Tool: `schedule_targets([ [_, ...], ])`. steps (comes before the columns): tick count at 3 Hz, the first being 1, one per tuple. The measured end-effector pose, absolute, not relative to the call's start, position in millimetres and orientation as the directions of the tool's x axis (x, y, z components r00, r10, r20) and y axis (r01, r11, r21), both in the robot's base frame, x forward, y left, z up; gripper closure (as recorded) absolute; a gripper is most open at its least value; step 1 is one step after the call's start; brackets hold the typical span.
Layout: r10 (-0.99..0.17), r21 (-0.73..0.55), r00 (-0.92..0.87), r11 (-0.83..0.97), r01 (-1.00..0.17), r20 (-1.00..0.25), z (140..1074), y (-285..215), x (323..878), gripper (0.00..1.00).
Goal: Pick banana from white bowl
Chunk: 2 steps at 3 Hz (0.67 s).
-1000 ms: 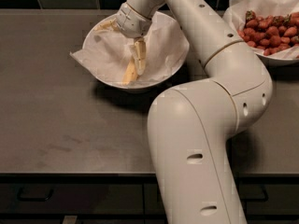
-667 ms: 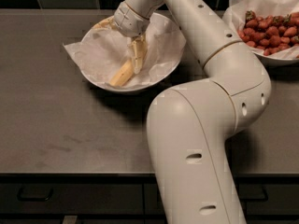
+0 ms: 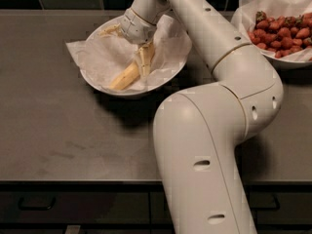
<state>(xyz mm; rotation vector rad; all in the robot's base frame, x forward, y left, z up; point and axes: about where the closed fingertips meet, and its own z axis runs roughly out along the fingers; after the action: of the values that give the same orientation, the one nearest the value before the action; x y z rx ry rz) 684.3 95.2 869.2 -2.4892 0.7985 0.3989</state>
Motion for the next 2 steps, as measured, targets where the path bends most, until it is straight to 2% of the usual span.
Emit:
schedule_targets([
  [2, -0.534, -0.339, 0.732, -0.656, -0.674, -0.423, 863.0, 78.8, 679.5, 0.00],
])
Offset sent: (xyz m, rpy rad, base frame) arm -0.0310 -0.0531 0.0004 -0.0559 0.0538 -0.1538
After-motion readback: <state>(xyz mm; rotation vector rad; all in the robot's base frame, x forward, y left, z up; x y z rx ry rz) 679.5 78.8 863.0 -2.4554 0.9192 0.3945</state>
